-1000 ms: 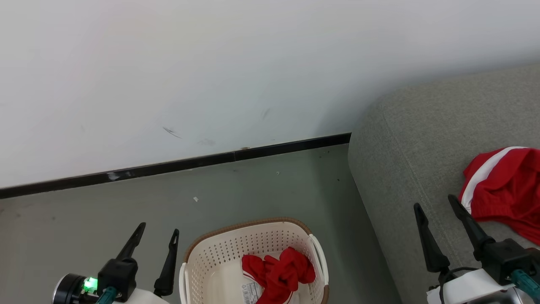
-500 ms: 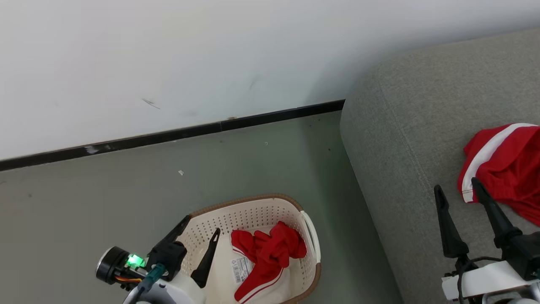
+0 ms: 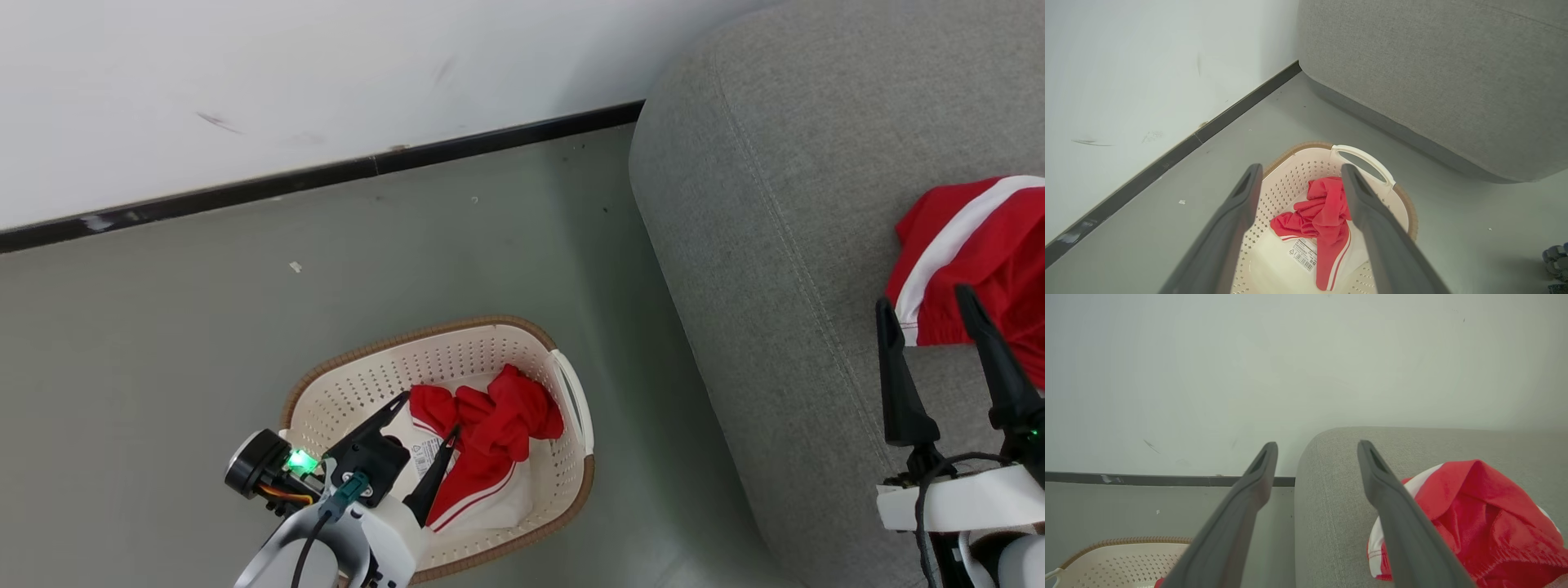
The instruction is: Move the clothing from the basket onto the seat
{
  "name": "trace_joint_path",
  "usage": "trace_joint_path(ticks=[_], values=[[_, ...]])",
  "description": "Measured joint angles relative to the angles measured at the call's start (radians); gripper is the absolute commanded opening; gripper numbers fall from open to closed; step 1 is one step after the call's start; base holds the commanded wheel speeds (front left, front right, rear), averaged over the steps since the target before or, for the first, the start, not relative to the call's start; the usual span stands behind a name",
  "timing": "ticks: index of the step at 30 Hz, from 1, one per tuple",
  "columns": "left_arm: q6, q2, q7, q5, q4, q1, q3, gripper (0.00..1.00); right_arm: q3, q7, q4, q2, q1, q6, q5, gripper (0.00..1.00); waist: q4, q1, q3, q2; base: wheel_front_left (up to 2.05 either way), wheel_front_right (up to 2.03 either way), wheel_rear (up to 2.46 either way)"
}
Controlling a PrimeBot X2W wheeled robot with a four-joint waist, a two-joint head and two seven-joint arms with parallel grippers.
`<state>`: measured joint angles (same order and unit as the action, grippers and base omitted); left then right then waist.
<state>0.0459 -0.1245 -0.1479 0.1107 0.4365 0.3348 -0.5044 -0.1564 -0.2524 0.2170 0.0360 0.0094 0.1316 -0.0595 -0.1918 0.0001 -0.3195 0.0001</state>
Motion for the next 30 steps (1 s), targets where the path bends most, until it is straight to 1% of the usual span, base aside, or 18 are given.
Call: trace_joint_path(ticks=[13,24,30], values=[[0.02,0.01,-0.003,-0.06,0.129,0.112,-0.056,1.0,0.034,0.0,0.007,0.0,-0.084,0.0,0.049,1.0,-0.07,0.0,-0.148,0.0,0.0,0.0,0.0],[0.02,0.001,-0.022,-0.069,0.206,0.188,-0.053,1.0,0.051,0.0,0.014,0.0,-0.164,0.0,0.072,1.0,-0.126,0.0,-0.249,0.0,0.0,0.0,0.0],[0.018,-0.006,-0.031,-0.088,0.241,0.218,-0.043,1.0,0.077,-0.003,0.027,0.0,-0.219,0.0,0.095,1.0,-0.158,0.0,-0.304,0.0,0.0,0.0,0.0]])
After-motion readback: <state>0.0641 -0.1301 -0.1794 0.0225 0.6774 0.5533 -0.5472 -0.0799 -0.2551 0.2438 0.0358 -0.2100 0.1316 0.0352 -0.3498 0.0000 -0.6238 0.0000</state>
